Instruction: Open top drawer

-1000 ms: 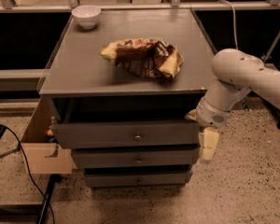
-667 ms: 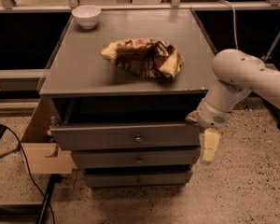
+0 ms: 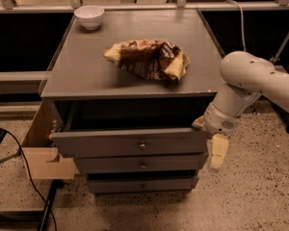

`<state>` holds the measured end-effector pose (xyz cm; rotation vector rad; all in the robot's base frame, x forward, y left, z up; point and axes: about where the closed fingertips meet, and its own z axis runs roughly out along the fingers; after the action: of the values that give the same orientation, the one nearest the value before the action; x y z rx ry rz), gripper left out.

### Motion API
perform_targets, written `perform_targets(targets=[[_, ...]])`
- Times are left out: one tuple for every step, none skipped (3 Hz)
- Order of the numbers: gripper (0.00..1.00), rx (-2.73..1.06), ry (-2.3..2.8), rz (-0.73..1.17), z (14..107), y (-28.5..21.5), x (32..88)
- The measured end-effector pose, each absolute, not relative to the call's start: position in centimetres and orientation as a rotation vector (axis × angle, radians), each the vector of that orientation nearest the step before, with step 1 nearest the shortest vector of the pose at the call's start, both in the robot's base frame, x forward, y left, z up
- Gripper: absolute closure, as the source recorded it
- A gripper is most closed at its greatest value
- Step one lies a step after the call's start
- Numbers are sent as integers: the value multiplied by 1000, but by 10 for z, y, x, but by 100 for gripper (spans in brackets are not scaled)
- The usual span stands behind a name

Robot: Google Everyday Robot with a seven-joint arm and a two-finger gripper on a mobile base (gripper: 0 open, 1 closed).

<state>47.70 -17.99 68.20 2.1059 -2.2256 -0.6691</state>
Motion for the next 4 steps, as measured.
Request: perform_targets(targets=[[0, 2106, -2226, -669, 684, -179, 477], [0, 2118, -2228, -641, 691, -180, 474], [0, 2214, -2282, -521, 703, -177, 485], [0, 2426, -2335, -320, 713, -153, 522]])
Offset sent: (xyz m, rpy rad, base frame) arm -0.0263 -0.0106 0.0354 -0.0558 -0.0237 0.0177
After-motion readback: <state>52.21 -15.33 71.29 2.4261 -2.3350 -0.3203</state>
